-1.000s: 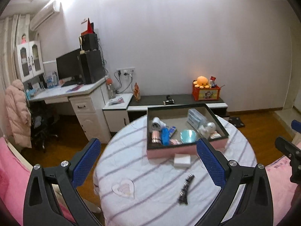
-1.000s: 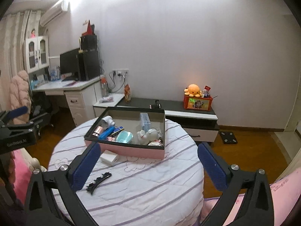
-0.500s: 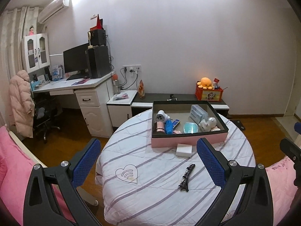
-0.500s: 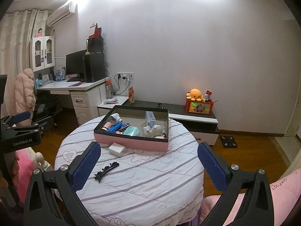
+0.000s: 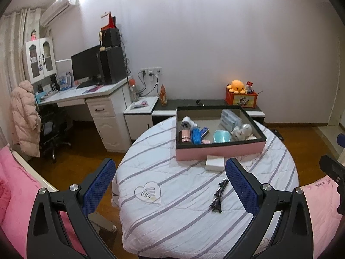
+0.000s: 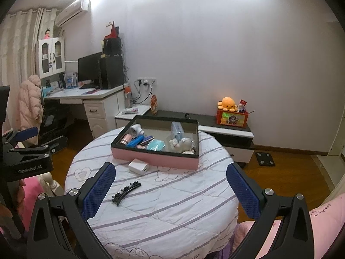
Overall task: Organize rigid objects
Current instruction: 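Withdraw both tools from the box toward the white plug and hair clip, then grasp the white charger plug with the left tool while the right tool grasps the black hair clip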
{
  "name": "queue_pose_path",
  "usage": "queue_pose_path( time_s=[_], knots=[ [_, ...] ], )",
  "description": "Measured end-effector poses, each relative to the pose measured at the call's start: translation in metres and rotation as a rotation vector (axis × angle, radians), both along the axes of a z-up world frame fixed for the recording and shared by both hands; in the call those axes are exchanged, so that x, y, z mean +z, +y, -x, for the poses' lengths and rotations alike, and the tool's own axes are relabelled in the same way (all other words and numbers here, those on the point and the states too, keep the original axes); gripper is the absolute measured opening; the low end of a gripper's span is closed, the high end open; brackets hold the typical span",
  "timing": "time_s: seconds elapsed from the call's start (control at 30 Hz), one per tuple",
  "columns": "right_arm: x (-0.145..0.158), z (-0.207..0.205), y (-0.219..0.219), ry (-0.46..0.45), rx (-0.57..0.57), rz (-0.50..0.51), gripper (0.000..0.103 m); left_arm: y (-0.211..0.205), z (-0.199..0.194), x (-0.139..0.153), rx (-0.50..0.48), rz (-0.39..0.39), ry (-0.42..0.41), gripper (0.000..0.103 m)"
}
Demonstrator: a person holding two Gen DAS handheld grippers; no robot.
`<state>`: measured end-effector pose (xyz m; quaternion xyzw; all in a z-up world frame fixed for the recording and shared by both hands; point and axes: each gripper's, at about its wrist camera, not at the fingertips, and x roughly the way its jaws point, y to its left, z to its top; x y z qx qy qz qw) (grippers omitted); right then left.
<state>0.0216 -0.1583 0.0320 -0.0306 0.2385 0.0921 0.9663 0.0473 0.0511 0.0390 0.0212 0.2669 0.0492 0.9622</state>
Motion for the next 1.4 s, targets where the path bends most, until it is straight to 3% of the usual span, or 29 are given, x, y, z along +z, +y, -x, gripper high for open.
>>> queue_pose_path(
  time_s=[0.53, 0.83, 1.13, 1.2, 1.27, 1.3, 1.37, 1.4],
  knots=[
    [-0.038, -0.044, 0.074, 0.209, 0.104, 0.107, 0.103, 0.057, -0.005, -0.057, 0.118, 0.039, 0.154, 0.103],
    [-0.09, -0.084, 0.134, 0.381, 0.174, 0.192, 0.103, 0.102, -0.029, -0.099, 0.157, 0.116, 0.245, 0.103],
    [-0.143, -0.13, 0.145, 0.529, 0.135, 0.212, 0.102, 0.118, -0.066, -0.142, 0.147, 0.134, 0.365, 0.103],
    [-0.15, -0.135, 0.143, 0.542, 0.157, 0.188, 0.091, 0.117, -0.072, -0.147, 0.139, 0.133, 0.385, 0.103],
    [-0.161, -0.141, 0.14, 0.574, 0.162, 0.178, 0.073, 0.115, -0.078, -0.152, 0.129, 0.13, 0.402, 0.103],
    [-0.167, -0.143, 0.138, 0.595, 0.167, 0.168, 0.058, 0.111, -0.082, -0.154, 0.122, 0.127, 0.41, 0.103],
    [-0.167, -0.143, 0.13, 0.583, 0.18, 0.125, 0.053, 0.106, -0.088, -0.156, 0.106, 0.124, 0.424, 0.103],
    [-0.166, -0.143, 0.126, 0.584, 0.181, 0.122, 0.045, 0.102, -0.091, -0.156, 0.095, 0.124, 0.431, 0.103]
  ],
)
